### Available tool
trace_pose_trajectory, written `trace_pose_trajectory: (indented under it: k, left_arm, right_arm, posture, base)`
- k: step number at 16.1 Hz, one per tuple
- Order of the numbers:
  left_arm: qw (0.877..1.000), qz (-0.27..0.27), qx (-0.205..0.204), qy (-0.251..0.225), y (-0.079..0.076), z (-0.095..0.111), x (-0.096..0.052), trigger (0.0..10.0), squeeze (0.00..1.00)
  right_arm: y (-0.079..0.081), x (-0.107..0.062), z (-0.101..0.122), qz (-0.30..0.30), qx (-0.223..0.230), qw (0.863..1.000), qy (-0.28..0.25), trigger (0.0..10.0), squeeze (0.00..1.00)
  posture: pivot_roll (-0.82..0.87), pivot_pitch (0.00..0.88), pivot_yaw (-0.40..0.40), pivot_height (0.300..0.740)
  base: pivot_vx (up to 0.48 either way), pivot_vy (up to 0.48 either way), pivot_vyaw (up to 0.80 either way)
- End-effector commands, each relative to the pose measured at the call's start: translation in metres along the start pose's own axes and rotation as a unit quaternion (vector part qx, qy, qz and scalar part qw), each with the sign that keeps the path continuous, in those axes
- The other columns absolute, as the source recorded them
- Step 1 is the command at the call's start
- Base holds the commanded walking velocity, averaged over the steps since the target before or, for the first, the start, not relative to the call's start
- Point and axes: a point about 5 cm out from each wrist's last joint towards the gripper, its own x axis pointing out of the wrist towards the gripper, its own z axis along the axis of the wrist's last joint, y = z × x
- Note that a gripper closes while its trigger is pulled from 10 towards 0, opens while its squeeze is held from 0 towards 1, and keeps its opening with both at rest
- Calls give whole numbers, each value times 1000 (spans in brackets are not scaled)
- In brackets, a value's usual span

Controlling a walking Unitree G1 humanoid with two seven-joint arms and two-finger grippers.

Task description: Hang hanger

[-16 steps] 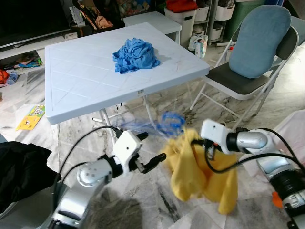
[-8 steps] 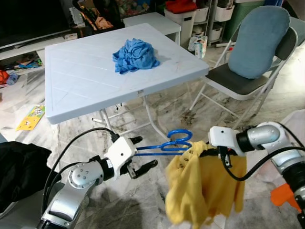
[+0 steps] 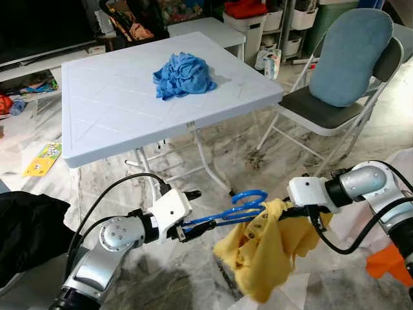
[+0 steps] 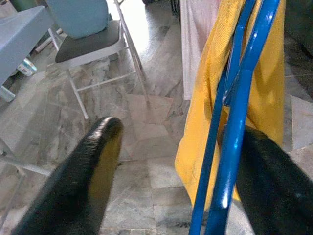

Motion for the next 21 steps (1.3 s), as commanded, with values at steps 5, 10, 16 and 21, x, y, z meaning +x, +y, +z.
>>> trace_pose_trajectory:
  k: [5, 10, 16, 21]
  left_arm:
    - [1000, -25, 18, -7, 3, 2, 12, 0, 0]
    - [998, -46, 28, -13, 3, 3, 23, 0, 0]
    - [997, -66, 29, -11, 1, 1, 28, 0, 0]
    - [997, -79, 21, -3, -2, -3, 27, 0, 0]
  right_arm:
    - [-19, -9, 22, -26, -56, 998, -32, 10000, 0]
    - [-28, -6, 32, -45, -83, 994, -48, 10000, 0]
    - [-37, 1, 41, -90, -104, 988, -67, 10000, 0]
    - [-48, 4, 50, -141, -128, 979, -79, 10000, 0]
  posture:
    - [-147, 0, 45, 740]
    - [-151, 0, 45, 740]
    - [-153, 0, 48, 740]
    - [-152, 0, 46, 740]
  base:
    - [0, 0, 0]
    - [0, 0, 0]
    - [0, 0, 0]
    - [0, 0, 0]
